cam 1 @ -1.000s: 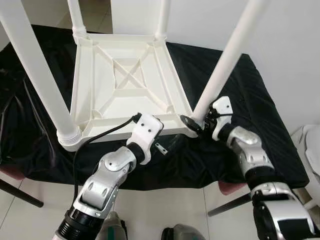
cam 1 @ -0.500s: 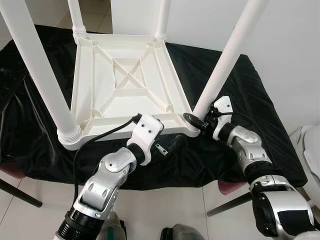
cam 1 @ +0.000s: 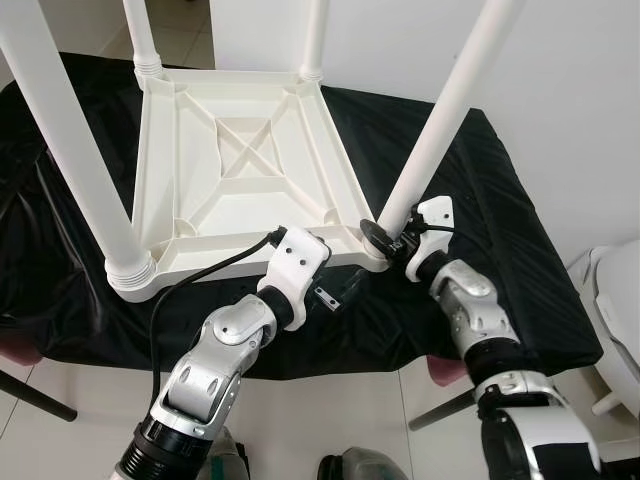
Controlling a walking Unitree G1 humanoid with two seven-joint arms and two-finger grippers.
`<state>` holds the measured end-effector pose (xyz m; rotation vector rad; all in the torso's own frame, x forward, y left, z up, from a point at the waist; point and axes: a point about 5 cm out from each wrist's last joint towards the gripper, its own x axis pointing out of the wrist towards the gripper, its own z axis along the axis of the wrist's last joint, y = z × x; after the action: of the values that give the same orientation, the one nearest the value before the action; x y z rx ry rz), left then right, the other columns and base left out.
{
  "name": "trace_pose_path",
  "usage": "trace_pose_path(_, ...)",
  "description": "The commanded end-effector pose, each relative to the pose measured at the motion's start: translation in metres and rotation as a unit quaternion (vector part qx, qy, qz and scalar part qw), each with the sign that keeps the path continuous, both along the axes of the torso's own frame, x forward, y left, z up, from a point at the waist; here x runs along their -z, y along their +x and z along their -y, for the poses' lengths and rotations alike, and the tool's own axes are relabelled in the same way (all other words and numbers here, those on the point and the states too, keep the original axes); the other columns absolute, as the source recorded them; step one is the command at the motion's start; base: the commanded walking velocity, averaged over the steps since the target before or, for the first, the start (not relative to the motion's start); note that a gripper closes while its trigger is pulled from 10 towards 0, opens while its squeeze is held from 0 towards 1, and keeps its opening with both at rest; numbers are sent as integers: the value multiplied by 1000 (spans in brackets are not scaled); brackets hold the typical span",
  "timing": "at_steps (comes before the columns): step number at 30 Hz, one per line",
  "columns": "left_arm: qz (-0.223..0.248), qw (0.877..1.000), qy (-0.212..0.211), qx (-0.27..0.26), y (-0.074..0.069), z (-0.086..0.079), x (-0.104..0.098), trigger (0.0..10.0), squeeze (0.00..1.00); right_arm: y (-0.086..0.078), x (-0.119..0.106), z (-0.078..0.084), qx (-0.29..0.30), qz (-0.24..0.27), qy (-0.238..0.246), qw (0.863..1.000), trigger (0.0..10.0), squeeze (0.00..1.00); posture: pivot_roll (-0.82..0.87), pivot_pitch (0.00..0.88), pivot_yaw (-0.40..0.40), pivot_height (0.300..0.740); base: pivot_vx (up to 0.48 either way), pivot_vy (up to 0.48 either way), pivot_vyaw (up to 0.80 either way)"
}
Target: Building children table
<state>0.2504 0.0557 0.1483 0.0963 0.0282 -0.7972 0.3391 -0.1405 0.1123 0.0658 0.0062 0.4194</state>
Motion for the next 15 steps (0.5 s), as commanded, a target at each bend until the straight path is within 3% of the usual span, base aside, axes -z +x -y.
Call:
trace_pose_path(1, -3, 1000, -3, 9, -3, 3, -1, 10000, 0, -2, 11, 6, 61, -36, 17, 997, 10000, 0, -18, 18, -74, 740, 0, 0, 0)
trace_pose_path(4, -2, 1000, -1, 12, -3, 3, -1, 10000, 0, -13, 12, 7, 199, -41, 4, 979, 10000, 0, -28, 21, -69, 740, 0, 0, 0)
trace_pose_path(6, -2, 1000, -1, 13, -2, 4, -1, 10000, 0, -16, 11, 4, 214, -43, 7, 976, 10000, 0, -28, 21, -69, 740, 0, 0, 0)
trace_pose_path(7, -2, 1000, -1, 13, -2, 4, -1, 10000, 0, -16, 11, 4, 214, -43, 7, 976, 10000, 0, -28, 21, -69, 740, 0, 0, 0)
trace_pose_path(10, -2, 1000, -3, 14, -1, 6, -1, 10000, 0, -25, 8, -26, 151, -41, 26, 987, 10000, 0, -36, 19, -66, 740, 0, 0, 0)
trace_pose_path(14, -1, 1000, -4, 15, 0, 6, -2, 10000, 0, -25, 4, -28, 136, -35, 28, 990, 10000, 0, -37, 16, -71, 740, 0, 0, 0)
trace_pose_path(15, 0, 1000, -4, 14, 0, 6, -2, 10000, 0, -24, 3, -26, 133, -32, 29, 990, 10000, 157, -36, 14, -71, 740, 0, 0, 0)
